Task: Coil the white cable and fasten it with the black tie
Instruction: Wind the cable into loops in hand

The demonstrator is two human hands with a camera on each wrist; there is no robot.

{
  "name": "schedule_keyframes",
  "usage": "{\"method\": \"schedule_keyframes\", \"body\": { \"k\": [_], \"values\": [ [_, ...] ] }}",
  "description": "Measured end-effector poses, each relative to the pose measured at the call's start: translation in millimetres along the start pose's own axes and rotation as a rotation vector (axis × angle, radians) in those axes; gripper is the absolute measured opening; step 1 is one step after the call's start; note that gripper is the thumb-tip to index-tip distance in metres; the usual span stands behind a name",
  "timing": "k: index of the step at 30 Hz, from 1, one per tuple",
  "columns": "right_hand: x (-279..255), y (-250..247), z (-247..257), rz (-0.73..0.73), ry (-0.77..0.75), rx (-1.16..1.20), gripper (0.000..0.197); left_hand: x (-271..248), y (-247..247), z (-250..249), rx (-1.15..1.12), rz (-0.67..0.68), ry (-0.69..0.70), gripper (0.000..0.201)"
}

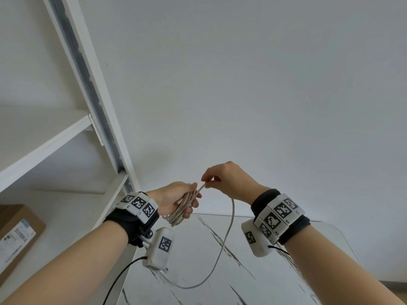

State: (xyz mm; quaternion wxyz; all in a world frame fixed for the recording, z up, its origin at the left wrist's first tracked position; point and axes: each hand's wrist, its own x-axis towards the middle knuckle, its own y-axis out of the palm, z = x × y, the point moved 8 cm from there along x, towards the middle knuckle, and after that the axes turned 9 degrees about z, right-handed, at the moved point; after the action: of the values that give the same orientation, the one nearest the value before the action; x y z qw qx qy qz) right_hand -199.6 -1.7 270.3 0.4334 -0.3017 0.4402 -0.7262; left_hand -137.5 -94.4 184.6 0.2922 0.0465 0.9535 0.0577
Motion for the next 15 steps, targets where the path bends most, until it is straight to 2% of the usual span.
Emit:
{"method": "schedule_keyframes", "body": {
  "k": [6, 10, 15],
  "values": [
    [-4, 0, -19, -0.098, 0.006, -0.037, 0.018, -6, 13, 11, 0.053, 0.14, -0.065, 0.041],
    [-7, 15, -29, -0.126, 0.032, -0.002, 0.02, -10, 21, 14, -0.016, 0.263, -0.048, 0.047],
    [-9, 25, -33, -0.232, 0.066, 0.172, 0.021, -20, 30, -1, -0.11, 0.38, 0.045, 0.034]
  ]
}}
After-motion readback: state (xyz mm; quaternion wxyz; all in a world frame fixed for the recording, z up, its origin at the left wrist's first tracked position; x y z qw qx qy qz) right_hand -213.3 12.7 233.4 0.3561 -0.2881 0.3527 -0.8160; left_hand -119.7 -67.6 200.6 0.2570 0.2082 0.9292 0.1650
